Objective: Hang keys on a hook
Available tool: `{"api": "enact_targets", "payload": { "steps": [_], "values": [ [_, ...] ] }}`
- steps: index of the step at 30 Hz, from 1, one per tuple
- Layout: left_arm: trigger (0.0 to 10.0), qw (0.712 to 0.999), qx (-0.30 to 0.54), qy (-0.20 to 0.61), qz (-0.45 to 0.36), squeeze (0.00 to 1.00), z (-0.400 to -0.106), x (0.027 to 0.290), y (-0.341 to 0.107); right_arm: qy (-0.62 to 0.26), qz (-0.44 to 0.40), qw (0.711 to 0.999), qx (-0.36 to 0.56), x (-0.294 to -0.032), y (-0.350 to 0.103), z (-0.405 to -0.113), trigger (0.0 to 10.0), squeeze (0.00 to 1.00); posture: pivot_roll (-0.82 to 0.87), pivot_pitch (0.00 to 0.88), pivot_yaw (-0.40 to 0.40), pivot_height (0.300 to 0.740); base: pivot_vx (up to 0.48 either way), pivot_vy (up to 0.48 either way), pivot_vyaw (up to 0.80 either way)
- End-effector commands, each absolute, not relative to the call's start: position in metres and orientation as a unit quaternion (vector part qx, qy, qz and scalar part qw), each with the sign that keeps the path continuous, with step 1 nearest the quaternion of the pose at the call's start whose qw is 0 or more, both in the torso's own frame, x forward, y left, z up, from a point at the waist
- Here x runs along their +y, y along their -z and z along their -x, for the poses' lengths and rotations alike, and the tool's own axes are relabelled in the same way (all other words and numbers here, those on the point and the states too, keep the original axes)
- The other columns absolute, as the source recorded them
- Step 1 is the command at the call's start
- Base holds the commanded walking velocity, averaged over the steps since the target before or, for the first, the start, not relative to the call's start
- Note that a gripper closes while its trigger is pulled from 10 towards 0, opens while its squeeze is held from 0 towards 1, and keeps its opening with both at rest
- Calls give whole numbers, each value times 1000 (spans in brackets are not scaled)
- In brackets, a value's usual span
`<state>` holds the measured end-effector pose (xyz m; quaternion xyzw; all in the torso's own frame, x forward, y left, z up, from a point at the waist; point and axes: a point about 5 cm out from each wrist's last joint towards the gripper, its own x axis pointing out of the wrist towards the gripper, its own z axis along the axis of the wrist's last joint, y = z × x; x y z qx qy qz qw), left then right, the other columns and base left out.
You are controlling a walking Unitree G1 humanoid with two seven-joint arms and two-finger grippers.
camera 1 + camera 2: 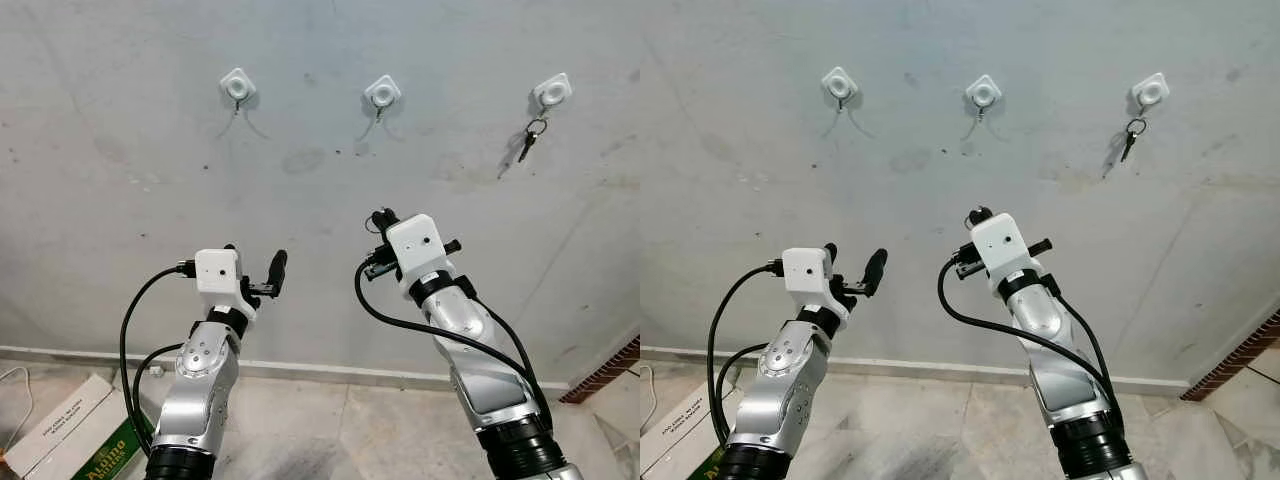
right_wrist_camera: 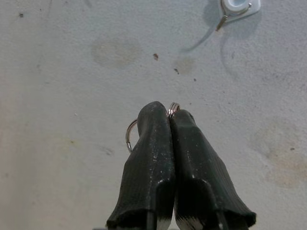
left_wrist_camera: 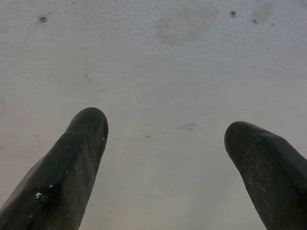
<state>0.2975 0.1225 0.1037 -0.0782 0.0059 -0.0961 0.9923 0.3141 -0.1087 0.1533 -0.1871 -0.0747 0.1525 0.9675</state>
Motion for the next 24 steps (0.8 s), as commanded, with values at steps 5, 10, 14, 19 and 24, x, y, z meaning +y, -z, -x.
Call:
{"api": "enact_targets", "payload": {
  "steps": [5,10,14,19,24],
  "values": [
    [10000,990,-13,113,80,0,-303,117,-114,-164,187,965,-84,-109,-158,-311,10000,0,-66,0,53,740,0,0,0],
    [10000,990,-16,115,82,0,-304,115,-115,-167,190,964,-86,-109,-158,-311,10000,0,-69,0,49,740,0,0,0],
    [10000,989,-13,118,86,0,-300,113,-112,-164,187,965,-85,-109,-160,-313,10000,0,-69,0,44,740,0,0,0],
    [10000,989,-13,119,87,0,-300,113,-112,-164,187,965,-85,-110,-160,-313,10000,0,-69,0,42,740,0,0,0],
    [10000,988,-17,122,89,0,-301,113,-113,-165,187,964,-90,-110,-163,-312,10000,0,-75,0,42,740,104,0,0]
  ]
}}
